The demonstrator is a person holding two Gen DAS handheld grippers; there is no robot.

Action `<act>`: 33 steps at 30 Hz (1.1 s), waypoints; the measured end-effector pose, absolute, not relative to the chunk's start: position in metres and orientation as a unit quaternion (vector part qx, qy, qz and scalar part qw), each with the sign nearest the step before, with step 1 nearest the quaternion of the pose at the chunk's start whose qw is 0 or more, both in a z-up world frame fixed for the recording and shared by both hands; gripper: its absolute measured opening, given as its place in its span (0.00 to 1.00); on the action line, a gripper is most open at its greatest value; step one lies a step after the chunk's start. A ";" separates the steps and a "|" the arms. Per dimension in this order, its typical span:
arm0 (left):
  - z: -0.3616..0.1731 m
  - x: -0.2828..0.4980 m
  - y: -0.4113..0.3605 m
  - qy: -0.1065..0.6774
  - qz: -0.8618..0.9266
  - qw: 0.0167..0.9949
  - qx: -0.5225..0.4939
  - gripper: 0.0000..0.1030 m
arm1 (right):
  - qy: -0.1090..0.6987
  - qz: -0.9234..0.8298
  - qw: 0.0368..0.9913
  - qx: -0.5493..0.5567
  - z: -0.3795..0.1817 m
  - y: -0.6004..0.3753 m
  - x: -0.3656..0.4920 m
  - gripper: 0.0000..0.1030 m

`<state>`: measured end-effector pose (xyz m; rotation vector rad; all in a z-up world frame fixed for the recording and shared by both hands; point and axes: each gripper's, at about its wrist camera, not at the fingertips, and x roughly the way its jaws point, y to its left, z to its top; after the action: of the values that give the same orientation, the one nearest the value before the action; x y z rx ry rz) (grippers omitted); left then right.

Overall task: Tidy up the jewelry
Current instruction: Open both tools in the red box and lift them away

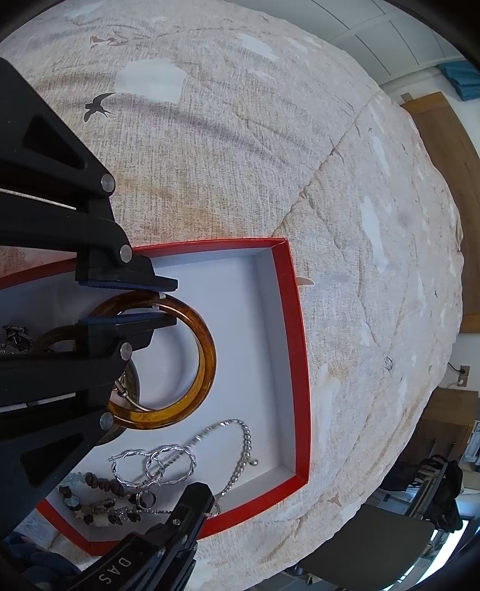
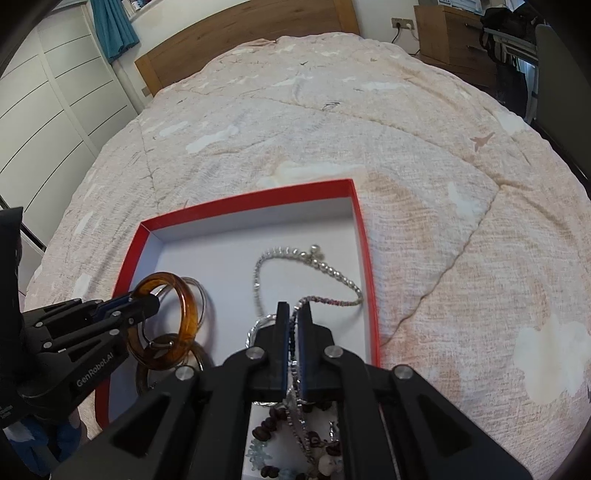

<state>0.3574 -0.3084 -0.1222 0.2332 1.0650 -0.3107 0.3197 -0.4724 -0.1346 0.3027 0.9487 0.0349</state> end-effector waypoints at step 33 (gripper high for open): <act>-0.023 0.254 -0.179 0.461 -0.113 0.880 0.022 0.60 | 0.431 0.009 0.893 0.132 -0.052 -0.403 0.213 0.36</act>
<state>0.2544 -0.1795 -0.0230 0.0456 0.9597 -0.2349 0.2134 -0.4031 -0.0524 0.2740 0.8942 0.0193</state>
